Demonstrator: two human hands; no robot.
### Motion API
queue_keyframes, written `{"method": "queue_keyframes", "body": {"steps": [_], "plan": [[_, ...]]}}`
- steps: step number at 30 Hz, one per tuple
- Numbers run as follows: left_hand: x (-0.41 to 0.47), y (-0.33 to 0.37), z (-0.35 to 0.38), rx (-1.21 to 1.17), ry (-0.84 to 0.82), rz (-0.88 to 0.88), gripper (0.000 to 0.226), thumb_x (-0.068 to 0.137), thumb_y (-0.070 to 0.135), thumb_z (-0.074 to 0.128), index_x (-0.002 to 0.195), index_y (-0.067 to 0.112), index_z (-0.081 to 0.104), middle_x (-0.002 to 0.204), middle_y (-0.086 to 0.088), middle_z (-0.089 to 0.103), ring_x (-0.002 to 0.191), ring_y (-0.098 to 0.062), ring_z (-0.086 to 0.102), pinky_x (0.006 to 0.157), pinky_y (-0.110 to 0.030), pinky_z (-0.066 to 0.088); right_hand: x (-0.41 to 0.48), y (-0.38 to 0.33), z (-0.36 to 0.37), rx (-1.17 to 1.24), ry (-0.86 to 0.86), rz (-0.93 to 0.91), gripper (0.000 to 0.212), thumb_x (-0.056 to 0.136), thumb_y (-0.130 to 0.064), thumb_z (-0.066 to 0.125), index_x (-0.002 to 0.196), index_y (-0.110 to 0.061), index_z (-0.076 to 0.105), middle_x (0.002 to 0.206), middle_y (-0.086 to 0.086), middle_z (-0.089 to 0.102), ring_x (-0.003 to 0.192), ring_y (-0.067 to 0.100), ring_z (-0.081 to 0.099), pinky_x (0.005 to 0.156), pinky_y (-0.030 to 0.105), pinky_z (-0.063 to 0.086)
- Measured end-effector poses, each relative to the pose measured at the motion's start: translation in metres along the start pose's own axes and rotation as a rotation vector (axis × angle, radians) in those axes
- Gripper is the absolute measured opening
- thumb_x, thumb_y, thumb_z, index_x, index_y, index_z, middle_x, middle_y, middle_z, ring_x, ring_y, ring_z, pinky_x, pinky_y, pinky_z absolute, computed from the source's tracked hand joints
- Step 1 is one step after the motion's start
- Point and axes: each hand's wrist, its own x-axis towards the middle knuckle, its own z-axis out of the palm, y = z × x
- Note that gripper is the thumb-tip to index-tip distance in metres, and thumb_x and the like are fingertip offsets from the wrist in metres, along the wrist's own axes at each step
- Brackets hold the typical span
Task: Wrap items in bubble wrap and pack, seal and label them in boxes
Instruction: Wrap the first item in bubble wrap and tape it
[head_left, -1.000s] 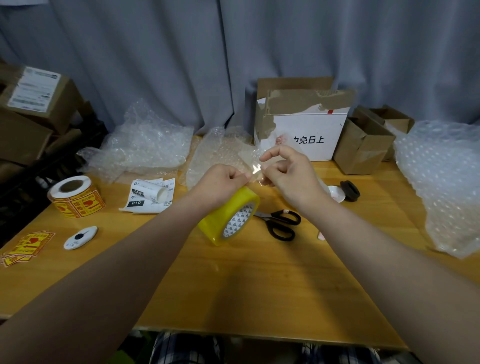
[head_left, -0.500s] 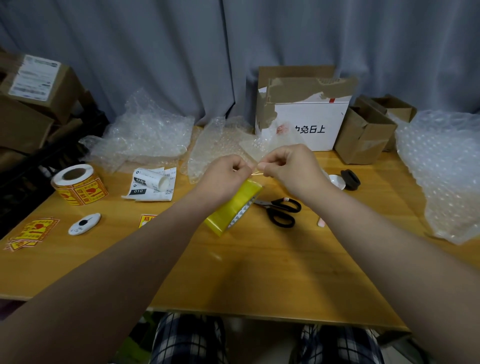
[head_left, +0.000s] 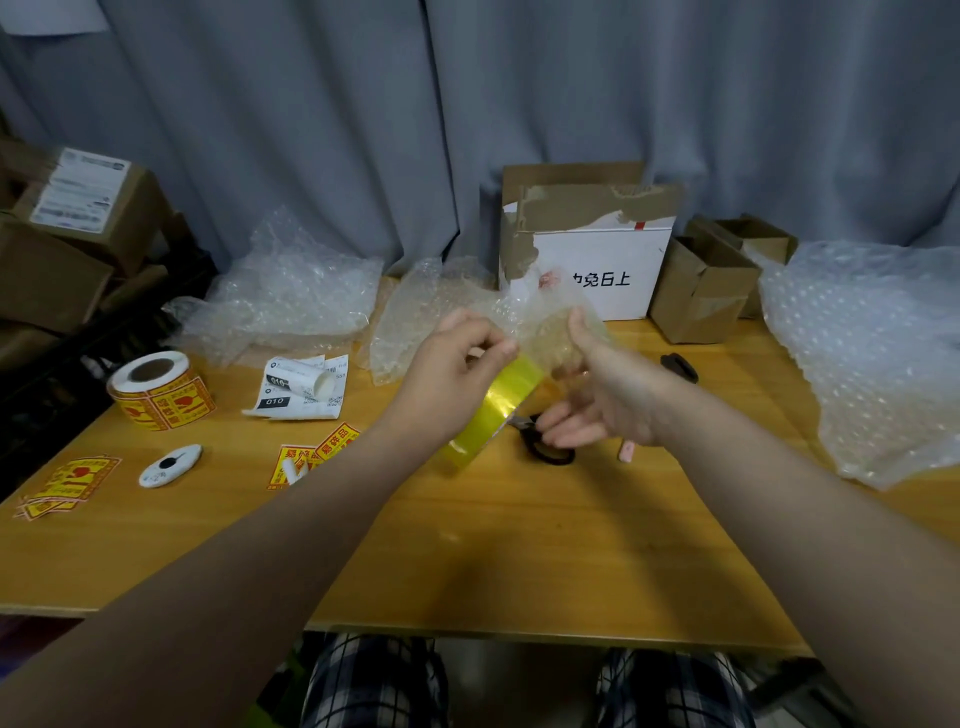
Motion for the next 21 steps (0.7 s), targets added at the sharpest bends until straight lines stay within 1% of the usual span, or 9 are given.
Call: {"method": "queue_keyframes", "body": {"steps": [2,4,6,8,11,13,17,19,21], "plan": [[0.003,0.015,0.009,-0.052,0.027,0.122,0.009,0.089,0.012,0.062,0.082,0.009,0.066,0.089,0.005,0.051,0.084,0.006,0.050,0.076,-0.005,0.038,-0.002,0.004,0.000,0.206,-0.145,0.045,0.078,0.085,-0.073,0.039,0.117,-0.004,0.053,0.091,0.025,0.070,0.076,0.034,0.072,0.059,0.038,0.060],[0.009,0.028,0.019,-0.094,0.003,0.206,0.007,0.087,0.014,0.064,0.088,0.011,0.071,0.092,0.008,0.050,0.089,0.007,0.050,0.079,-0.008,0.040,-0.003,0.002,-0.007,0.469,-0.179,-0.104,0.049,0.093,-0.051,0.050,0.114,-0.007,0.061,0.096,0.017,0.071,0.076,0.028,0.071,0.064,0.038,0.060],[0.014,0.035,0.030,-0.085,-0.076,0.282,0.019,0.086,0.017,0.064,0.101,0.009,0.072,0.102,0.002,0.053,0.098,0.008,0.050,0.088,-0.012,0.042,0.000,-0.001,-0.023,0.670,-0.041,-0.250,0.029,0.092,-0.033,0.058,0.109,-0.010,0.065,0.101,0.015,0.068,0.080,0.026,0.067,0.068,0.038,0.057],[0.016,0.038,0.042,-0.004,-0.198,0.260,0.032,0.089,0.022,0.062,0.119,0.010,0.065,0.123,-0.003,0.055,0.114,0.000,0.049,0.100,-0.019,0.039,0.005,-0.003,-0.043,0.655,0.232,-0.363,0.022,0.088,-0.026,0.065,0.108,-0.016,0.063,0.101,0.011,0.066,0.085,0.027,0.064,0.065,0.038,0.056],[0.015,0.035,0.060,0.105,-0.223,0.098,0.046,0.094,0.029,0.056,0.135,0.011,0.049,0.135,-0.004,0.051,0.121,-0.015,0.048,0.102,-0.027,0.039,0.010,0.001,-0.069,0.216,0.549,-0.458,0.033,0.087,-0.028,0.066,0.117,-0.026,0.054,0.113,0.003,0.059,0.099,0.026,0.060,0.081,0.043,0.054],[0.019,0.025,0.062,0.111,-0.160,-0.026,0.049,0.096,0.034,0.051,0.141,0.016,0.041,0.137,-0.003,0.050,0.118,-0.014,0.051,0.098,-0.027,0.041,0.015,0.011,-0.084,-0.173,0.657,-0.388,0.039,0.089,-0.026,0.063,0.125,-0.022,0.049,0.111,0.002,0.052,0.093,0.022,0.054,0.081,0.038,0.049],[0.025,-0.005,0.064,0.277,-0.266,-0.126,0.044,0.097,0.034,0.048,0.138,0.017,0.047,0.138,-0.003,0.048,0.119,-0.015,0.050,0.101,-0.030,0.041,0.031,0.044,-0.111,-0.795,0.638,-0.093,0.037,0.090,-0.025,0.059,0.124,-0.014,0.048,0.090,0.006,0.056,0.082,0.028,0.056,0.067,0.040,0.048],[0.026,-0.013,0.068,0.298,-0.314,-0.175,0.041,0.097,0.033,0.050,0.135,0.019,0.050,0.139,-0.003,0.047,0.121,-0.016,0.049,0.102,-0.031,0.042,0.040,0.056,-0.116,-0.920,0.623,-0.039,0.039,0.091,-0.022,0.057,0.128,-0.016,0.047,0.084,0.004,0.054,0.081,0.028,0.056,0.057,0.035,0.044],[0.028,-0.018,0.074,0.288,-0.340,-0.207,0.041,0.096,0.032,0.051,0.136,0.019,0.049,0.139,-0.002,0.047,0.122,-0.017,0.048,0.101,-0.031,0.042,0.046,0.057,-0.117,-0.987,0.582,-0.015,0.040,0.094,-0.029,0.055,0.131,-0.017,0.047,0.092,0.006,0.057,0.084,0.027,0.056,0.059,0.033,0.042]]}}
